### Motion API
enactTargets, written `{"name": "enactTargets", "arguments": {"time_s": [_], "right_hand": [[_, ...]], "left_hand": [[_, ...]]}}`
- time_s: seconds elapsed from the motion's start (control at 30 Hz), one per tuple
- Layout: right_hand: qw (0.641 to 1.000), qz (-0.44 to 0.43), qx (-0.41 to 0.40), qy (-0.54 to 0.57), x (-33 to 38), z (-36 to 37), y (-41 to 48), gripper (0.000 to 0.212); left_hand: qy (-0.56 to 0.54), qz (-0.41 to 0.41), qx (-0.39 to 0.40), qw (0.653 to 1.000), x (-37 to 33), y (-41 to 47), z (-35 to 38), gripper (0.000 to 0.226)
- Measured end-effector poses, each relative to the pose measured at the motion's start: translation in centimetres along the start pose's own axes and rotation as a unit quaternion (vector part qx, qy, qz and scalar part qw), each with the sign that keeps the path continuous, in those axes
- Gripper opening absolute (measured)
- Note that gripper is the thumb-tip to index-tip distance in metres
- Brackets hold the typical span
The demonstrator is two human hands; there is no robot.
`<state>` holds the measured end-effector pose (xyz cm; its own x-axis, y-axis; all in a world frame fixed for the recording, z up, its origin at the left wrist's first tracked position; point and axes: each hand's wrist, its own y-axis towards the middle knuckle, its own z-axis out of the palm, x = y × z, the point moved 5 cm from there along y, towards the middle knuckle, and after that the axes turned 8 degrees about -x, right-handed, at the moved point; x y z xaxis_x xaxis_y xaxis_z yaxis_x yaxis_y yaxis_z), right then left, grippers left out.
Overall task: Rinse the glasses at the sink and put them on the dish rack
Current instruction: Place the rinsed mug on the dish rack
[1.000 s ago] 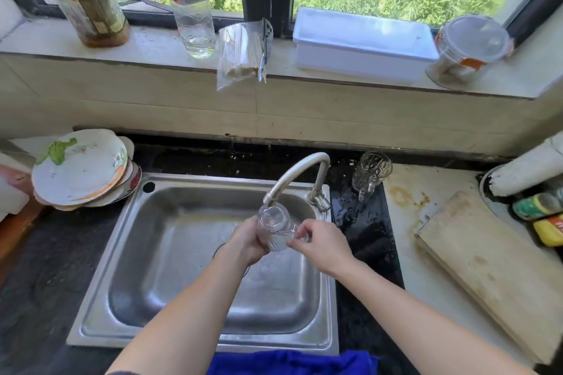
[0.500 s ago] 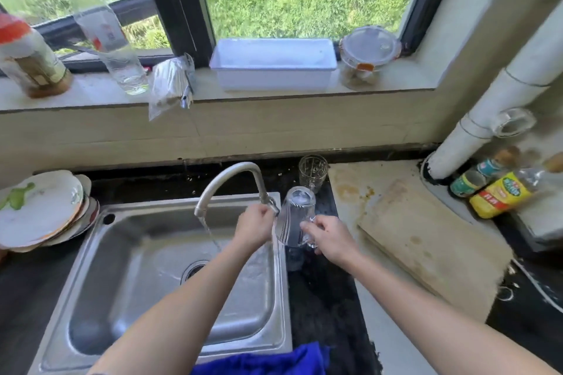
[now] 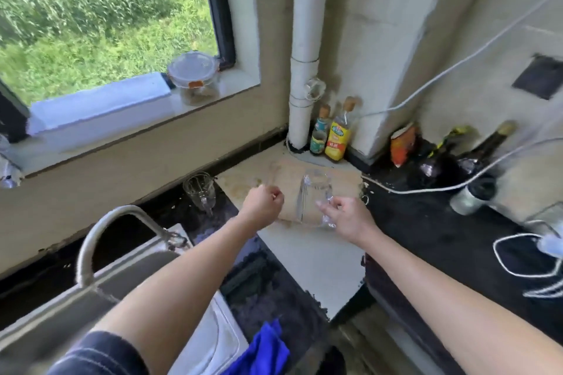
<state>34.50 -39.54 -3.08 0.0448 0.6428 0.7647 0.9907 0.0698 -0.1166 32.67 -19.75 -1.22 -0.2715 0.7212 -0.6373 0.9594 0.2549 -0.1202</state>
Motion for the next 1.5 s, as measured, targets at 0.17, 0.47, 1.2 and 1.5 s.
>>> {"name": "enactTargets", "arguments": {"time_s": [0.17,0.47,1.2,1.5], "right_hand": [[0.992,0.06,-0.099,0.041,-5.5,-8.4,-4.4,0.053],[0.956,0.178,-0.224,0.064,-19.5,-23.0,-17.1,0.055],[0.797,0.416,-0.435,0.05,-47.8,-47.9,-47.9,0.047],[0.723,0.486,-0.49,0.029,-55.9,-55.9,-54.7,0.043]], "left_hand": [[0.019,0.078,0.048,0.996,-7.5,-2.0,5.1,0.024],[0.047,0.208,0.143,0.967,-23.1,-11.4,17.8,0.025],[0.034,0.49,0.364,0.791,-54.2,-42.5,49.8,0.024],[-0.048,0.598,0.354,0.717,-64.0,-50.9,55.6,0.025]]}}
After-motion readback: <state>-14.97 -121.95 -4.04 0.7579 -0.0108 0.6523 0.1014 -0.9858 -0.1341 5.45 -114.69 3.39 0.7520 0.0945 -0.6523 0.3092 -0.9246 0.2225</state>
